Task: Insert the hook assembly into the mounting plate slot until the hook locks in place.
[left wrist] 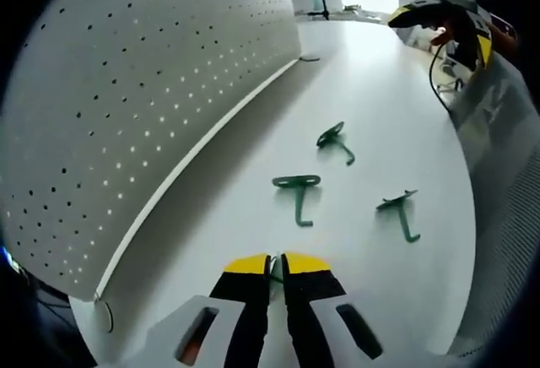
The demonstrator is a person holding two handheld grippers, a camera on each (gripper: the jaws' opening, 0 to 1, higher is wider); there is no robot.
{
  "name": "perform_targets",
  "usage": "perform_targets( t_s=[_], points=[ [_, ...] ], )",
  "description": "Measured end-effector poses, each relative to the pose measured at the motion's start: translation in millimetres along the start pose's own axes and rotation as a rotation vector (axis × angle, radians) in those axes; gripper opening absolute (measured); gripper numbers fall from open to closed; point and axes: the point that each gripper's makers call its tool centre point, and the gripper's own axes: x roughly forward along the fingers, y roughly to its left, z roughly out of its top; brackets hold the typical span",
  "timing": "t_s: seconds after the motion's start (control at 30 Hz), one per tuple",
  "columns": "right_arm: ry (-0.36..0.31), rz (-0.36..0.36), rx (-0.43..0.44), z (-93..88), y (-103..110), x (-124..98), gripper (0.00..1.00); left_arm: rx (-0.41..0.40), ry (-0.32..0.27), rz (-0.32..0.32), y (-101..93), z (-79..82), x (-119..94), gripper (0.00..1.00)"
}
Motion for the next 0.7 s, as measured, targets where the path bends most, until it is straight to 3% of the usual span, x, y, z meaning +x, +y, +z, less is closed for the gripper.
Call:
perform_targets(
  t_s=[0.7],
  points=[
    [-0.004, 0.005, -0.001, 1.5, 2.5, 0.4, 0.78, 0.07, 0.04, 0.021, -0.3, -4.6, -3.4, 0.02]
  ],
)
